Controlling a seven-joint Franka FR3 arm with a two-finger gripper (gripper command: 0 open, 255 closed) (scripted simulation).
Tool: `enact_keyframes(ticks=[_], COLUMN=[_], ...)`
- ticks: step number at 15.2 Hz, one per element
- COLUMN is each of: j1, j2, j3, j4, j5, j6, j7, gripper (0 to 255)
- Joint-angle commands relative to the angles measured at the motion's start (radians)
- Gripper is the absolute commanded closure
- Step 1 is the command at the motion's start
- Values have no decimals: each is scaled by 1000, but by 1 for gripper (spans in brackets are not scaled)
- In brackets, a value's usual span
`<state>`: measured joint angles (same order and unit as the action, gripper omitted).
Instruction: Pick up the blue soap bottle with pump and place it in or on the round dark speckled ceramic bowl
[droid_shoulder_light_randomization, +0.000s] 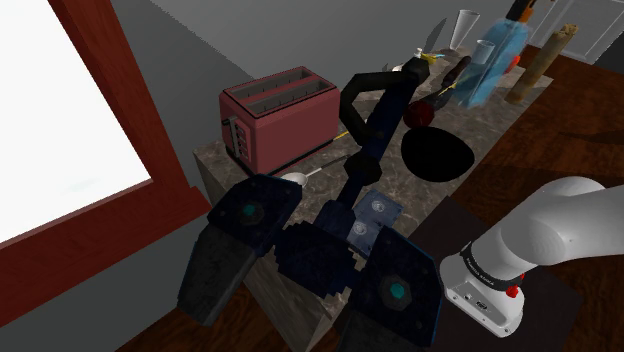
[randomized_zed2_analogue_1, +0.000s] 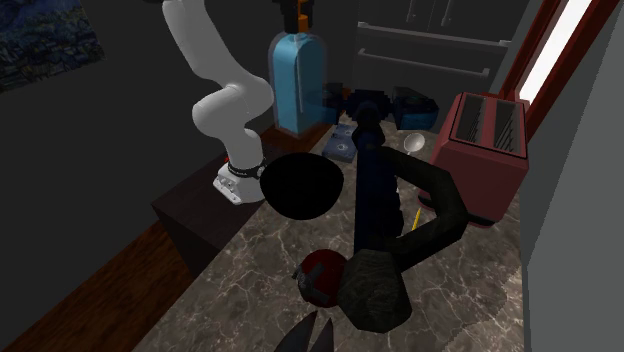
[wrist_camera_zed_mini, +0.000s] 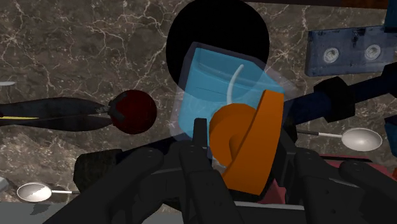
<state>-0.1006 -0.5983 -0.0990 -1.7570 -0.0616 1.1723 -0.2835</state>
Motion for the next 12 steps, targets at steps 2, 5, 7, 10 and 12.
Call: enact_keyframes(ticks=[2, 5, 7, 10, 12], j1=[-1, -2, -3, -4, -5], j2=[-28, -55, -71, -95, -109], j3=[1, 1, 0, 0, -1], j4=[-66, -130, -172, -232, -271], j5=[-1, -2, -3, -5, -6], j6=[38, 76, 101, 138, 162], j7=[3, 5, 6, 8, 9], gripper=[255, 255, 255, 255, 255])
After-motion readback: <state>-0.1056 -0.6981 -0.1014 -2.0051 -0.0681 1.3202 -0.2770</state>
